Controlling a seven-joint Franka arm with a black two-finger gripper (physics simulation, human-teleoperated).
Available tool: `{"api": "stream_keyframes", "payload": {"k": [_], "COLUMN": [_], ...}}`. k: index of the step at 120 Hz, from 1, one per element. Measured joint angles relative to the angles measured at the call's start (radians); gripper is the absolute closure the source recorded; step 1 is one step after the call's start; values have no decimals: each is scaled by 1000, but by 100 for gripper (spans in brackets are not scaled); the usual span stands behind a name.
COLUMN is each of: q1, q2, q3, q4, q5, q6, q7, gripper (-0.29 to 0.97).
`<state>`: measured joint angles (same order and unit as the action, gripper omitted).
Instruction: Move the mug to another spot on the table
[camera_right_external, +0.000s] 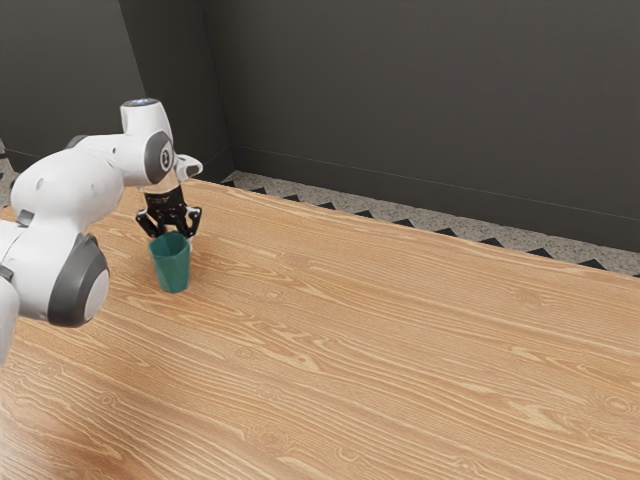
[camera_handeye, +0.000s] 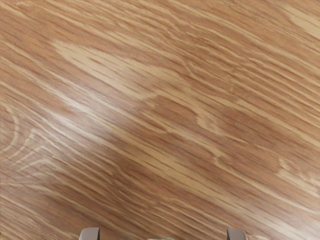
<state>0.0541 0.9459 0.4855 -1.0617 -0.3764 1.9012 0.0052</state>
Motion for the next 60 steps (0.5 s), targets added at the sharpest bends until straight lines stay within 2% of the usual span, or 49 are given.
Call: {"api": "stream_keyframes", "payload": {"k": [17,26,60], "q1": [-2,-2,-5], "q2": [-6,-11,-47], "q3": [2,4,27], "q4": [0,1,4], "q5": [2,4,7], "q6": [-11,-25,-100], "q7": [-10,-16,-44], "gripper": [54,60,65]}}
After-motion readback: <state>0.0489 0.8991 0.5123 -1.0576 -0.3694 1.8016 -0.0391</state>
